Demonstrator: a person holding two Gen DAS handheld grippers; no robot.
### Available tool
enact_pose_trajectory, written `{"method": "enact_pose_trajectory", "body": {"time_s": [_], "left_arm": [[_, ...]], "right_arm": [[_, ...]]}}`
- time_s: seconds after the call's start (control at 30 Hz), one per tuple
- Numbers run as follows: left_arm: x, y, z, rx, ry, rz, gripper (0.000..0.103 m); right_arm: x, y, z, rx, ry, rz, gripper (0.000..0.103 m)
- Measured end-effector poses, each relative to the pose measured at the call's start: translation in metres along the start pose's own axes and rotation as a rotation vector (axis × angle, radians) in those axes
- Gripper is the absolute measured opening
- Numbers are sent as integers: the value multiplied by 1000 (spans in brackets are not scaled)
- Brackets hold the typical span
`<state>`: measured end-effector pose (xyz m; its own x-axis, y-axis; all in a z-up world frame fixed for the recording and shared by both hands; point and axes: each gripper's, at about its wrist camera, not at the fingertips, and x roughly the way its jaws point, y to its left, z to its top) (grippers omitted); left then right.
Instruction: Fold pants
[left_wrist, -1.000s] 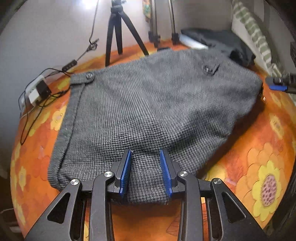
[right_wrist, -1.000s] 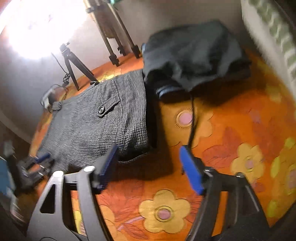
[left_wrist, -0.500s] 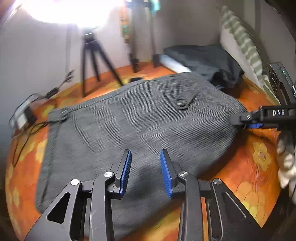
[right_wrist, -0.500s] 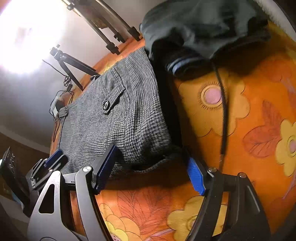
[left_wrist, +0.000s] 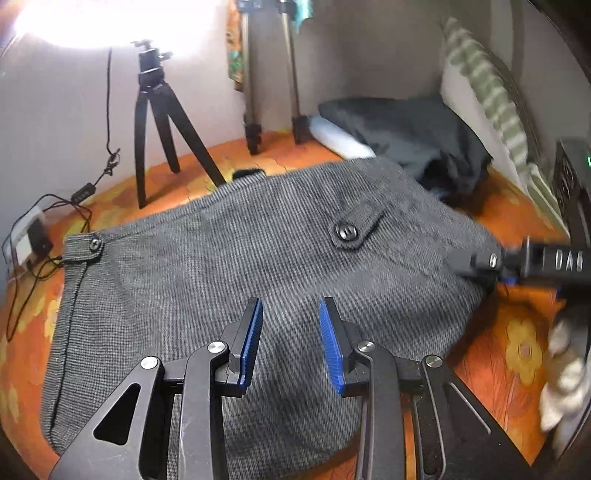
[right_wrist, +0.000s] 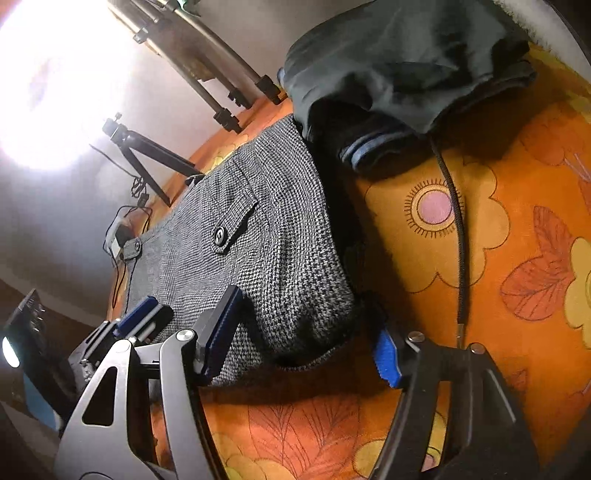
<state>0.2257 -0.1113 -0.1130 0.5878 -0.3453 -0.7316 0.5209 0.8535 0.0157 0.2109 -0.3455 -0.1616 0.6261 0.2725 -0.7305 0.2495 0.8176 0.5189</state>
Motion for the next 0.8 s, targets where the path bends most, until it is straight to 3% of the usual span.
{"method": "enact_pose_trajectory", "body": {"time_s": [0.1, 0.23, 0.33, 0.67, 0.73, 0.8], "left_arm": [[12, -8, 3, 12, 19, -4, 30], [29, -25, -4, 75, 51, 4, 30], [29, -18, -3, 49, 57, -26, 30], [-19, 25, -11, -35, -4, 3, 30], [-18, 35, -17, -65, 15, -3, 30], [-9, 44, -30, -111, 66, -55, 30]], "right_arm": [[7, 6, -2, -4, -25, -9, 68], [9, 13, -3, -12, -51, -32, 46], [6, 13, 0, -4, -68, -35, 34], [-11, 39, 11, -114, -89, -31, 22], [-13, 46, 11, -138, -96, -45, 21], [-15, 52, 11, -144, -105, -46, 21]]}}
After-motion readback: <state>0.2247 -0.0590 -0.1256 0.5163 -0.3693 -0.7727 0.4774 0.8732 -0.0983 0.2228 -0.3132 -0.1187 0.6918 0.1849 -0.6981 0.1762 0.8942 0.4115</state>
